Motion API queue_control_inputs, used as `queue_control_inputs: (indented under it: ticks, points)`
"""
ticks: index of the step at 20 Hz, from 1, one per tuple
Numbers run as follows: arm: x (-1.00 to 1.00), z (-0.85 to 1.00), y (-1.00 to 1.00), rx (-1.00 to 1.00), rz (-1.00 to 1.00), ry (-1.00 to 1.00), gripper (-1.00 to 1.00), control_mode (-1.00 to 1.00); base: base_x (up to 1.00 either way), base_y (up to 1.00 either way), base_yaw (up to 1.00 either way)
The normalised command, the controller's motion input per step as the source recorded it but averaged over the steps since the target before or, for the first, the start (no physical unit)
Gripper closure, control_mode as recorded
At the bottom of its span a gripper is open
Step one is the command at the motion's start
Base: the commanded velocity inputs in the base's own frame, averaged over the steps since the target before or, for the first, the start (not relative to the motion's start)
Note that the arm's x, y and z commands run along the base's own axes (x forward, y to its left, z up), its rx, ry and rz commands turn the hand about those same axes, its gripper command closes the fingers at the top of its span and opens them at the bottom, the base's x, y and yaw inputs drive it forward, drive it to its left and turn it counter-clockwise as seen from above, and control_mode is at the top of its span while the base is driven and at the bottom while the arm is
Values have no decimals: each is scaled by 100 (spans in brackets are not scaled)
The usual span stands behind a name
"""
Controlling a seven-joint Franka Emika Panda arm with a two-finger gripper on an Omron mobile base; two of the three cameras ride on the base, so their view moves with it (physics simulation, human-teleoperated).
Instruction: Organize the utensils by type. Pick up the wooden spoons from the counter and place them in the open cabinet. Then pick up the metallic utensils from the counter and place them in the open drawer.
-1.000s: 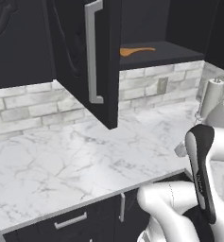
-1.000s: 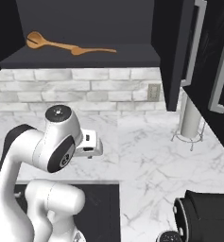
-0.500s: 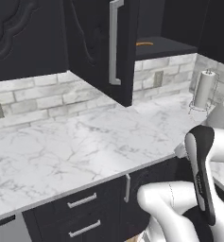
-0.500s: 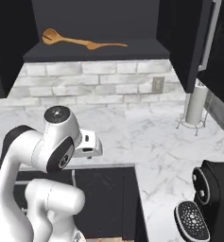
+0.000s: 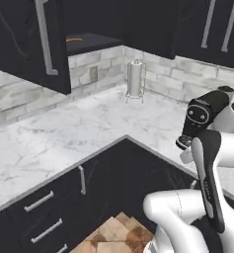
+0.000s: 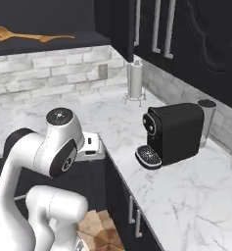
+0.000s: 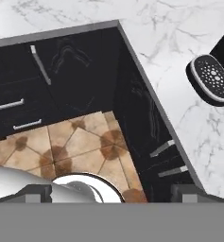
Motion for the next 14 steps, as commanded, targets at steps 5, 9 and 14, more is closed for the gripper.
queue_control_inputs:
  ticks: [5, 9, 14]
  points:
    - [0, 0, 0, 0, 0, 0, -100, 100, -65, -1, -77]
    - [0, 0, 0, 0, 0, 0, -100, 100, -45, -3, -86]
    - [0, 0, 0, 0, 0, 0, -100, 100, -42, -4, -86]
